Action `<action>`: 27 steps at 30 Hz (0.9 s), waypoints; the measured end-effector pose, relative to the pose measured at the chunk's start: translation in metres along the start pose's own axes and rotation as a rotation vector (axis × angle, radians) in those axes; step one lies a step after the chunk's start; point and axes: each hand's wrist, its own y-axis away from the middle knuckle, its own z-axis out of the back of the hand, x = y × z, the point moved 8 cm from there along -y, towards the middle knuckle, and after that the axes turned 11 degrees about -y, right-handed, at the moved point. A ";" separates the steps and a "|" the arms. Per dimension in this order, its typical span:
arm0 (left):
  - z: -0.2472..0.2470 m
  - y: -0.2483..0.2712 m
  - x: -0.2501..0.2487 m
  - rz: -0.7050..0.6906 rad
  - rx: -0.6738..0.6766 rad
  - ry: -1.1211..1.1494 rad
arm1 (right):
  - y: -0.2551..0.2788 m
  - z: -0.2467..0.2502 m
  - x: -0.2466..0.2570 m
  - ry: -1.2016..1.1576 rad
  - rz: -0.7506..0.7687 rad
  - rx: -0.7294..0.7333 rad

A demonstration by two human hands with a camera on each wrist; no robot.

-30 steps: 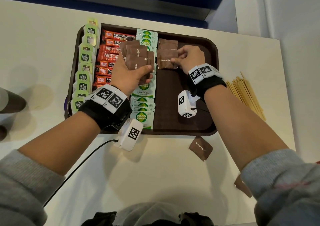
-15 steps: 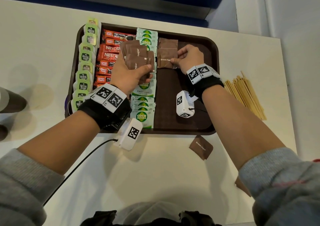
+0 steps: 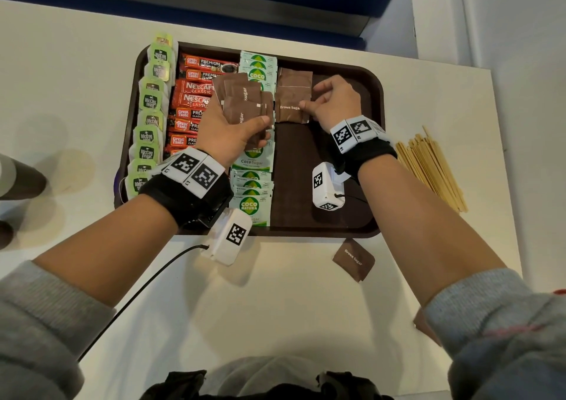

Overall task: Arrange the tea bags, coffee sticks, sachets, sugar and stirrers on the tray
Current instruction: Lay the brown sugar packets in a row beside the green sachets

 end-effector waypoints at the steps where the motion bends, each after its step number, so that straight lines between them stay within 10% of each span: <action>1: 0.000 0.000 0.000 0.000 0.002 -0.003 | 0.003 0.002 0.003 0.003 0.024 -0.006; 12: -0.008 0.012 -0.004 -0.032 0.065 -0.099 | 0.052 -0.025 0.052 -0.293 0.168 0.439; 27: -0.005 0.017 -0.008 -0.029 0.043 -0.064 | 0.062 -0.023 0.049 -0.391 0.105 0.528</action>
